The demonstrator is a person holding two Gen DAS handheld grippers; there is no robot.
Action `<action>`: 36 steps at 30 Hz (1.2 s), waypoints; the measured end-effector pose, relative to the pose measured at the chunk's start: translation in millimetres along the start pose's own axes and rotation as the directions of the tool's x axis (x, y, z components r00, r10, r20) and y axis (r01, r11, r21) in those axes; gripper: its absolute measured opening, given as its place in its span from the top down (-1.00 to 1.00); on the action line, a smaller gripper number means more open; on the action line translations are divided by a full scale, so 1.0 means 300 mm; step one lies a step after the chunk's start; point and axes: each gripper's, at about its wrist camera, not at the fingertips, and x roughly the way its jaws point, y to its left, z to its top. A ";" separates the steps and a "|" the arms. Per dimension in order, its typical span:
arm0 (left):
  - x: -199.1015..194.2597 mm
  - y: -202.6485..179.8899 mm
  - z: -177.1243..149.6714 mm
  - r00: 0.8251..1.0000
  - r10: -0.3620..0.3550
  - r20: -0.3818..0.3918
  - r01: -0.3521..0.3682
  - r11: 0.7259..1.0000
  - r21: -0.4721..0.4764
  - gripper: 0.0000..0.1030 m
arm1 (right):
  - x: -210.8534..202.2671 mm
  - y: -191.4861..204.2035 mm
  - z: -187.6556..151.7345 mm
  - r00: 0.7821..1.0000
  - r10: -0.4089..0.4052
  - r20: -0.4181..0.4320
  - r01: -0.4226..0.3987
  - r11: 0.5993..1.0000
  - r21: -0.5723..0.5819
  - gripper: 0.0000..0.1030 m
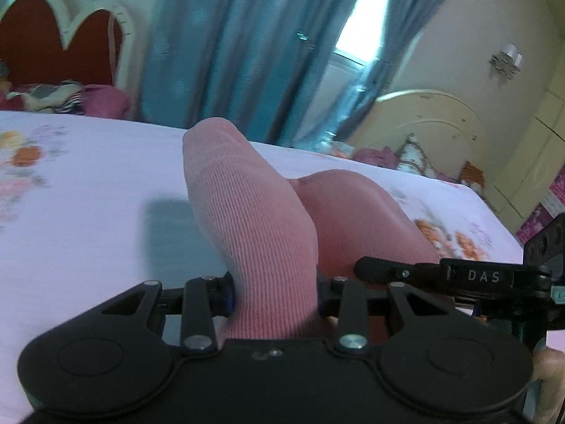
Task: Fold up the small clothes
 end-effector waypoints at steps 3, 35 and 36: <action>-0.031 0.116 0.017 0.999 0.035 0.007 -0.035 0.999 -0.003 0.31 | 0.135 0.076 -0.019 1.000 0.020 -0.020 -0.020 1.000 -0.002 0.59; -0.036 0.408 0.019 0.980 0.151 0.130 -0.167 0.979 0.121 -0.07 | 0.467 0.205 -0.030 0.961 -0.256 0.100 0.273 0.933 -0.235 0.43; -0.006 0.409 0.026 0.982 0.150 0.111 -0.163 0.979 0.124 -0.07 | 0.493 0.222 -0.036 0.962 -0.257 0.089 0.271 0.928 -0.255 0.43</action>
